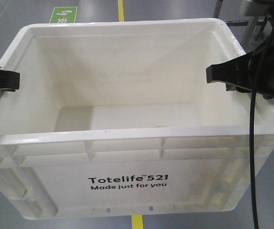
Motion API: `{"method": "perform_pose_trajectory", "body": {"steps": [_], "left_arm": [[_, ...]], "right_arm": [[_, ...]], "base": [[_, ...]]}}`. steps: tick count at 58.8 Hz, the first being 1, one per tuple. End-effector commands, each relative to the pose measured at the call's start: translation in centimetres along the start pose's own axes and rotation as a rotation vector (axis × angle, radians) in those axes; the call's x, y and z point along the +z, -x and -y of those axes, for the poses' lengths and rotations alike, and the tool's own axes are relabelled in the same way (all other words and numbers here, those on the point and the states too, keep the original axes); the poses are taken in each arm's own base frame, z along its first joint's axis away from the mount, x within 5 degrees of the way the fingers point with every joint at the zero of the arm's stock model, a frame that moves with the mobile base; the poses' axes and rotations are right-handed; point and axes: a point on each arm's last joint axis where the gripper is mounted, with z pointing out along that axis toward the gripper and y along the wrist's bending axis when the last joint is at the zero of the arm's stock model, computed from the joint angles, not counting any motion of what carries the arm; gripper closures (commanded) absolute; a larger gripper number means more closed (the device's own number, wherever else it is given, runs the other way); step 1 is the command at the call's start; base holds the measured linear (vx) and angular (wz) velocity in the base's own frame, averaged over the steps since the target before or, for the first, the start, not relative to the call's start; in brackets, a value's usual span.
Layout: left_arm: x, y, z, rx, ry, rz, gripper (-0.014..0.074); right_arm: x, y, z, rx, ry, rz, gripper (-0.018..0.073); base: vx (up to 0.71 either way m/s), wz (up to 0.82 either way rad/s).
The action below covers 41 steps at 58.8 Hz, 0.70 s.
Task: Place moving items into box and shelve
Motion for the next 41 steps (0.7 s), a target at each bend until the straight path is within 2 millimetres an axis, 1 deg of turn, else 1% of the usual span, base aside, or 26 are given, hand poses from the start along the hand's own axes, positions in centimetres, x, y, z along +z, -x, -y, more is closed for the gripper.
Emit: {"method": "perform_pose_trajectory", "body": {"steps": [1,22,41], "left_arm": [[-2.13,1.58,0.22,0.02,-0.044,0.185,0.0456],[-2.13,1.58,0.22,0.02,-0.044,0.185,0.0456],[-2.13,1.58,0.22,0.02,-0.044,0.185,0.0456]], "right_arm": [[-2.13,1.6,0.81,-0.023,-0.001,0.189,0.0449],[-2.13,1.6,0.81,-0.023,-0.001,0.189,0.0449],[-2.13,1.6,0.81,-0.023,-0.001,0.189,0.0449]], "base": [[0.41,-0.03],[0.41,-0.05],[0.39,-0.13]]}}
